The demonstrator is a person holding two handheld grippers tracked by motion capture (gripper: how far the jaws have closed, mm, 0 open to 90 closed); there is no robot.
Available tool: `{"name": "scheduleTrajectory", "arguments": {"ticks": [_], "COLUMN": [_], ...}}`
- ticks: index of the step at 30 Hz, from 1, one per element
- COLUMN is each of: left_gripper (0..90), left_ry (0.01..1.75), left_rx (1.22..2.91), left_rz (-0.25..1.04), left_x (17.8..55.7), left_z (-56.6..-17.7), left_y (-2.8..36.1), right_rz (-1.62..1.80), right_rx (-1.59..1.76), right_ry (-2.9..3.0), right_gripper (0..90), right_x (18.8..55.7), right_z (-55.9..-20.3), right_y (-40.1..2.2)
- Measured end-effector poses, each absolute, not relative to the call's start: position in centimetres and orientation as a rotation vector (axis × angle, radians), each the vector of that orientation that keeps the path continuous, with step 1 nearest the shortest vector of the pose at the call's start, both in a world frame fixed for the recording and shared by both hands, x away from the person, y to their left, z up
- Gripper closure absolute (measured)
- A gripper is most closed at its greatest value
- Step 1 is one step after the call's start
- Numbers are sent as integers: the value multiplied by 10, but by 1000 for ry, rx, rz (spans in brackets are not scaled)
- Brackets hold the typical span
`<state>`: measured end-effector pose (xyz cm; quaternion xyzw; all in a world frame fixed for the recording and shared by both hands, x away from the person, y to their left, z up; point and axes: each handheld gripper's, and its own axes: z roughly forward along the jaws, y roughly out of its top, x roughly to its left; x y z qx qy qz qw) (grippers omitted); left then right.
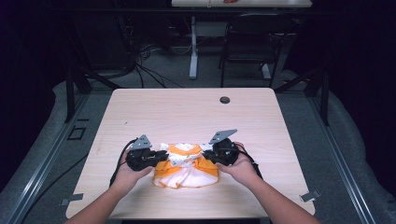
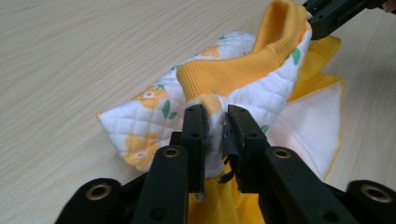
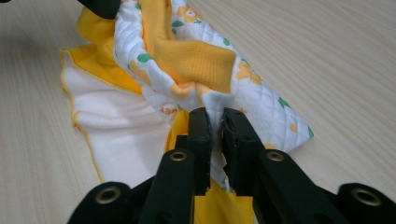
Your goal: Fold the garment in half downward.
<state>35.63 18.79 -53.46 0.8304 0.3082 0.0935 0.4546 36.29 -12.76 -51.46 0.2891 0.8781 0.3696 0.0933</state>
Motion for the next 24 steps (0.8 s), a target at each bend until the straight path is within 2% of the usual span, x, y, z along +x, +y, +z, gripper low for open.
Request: {"name": "scheduleTrajectory", "arguments": {"ticks": [6,11,13,14,19,24], "left_gripper": [713,715,732,752,874,893], "left_ry": [775,783,799,816,827,795], "left_rx": [2024,2026,2024,2021,2030,2049], "left_rz": [246,268,273,268,234,183], "left_x": [359,363,367,371,375,369], "left_z": [-523,-517,-515,-515,-518,-524], "left_y": [194,195,195,196,193,186], "right_rz": [1153,1176,1166,1176,1187,1181], "right_rx": [881,891,891,908,931,872], "right_ry": [2592,2565,2562,2549,2550,2586], "right_gripper": [757,769,778,818,879,893], "right_x": [362,364,366,369,374,368], "right_z": [-506,-500,-499,-500,-503,-506], "right_y": [-133,-134,-134,-133,-128,-118]}}
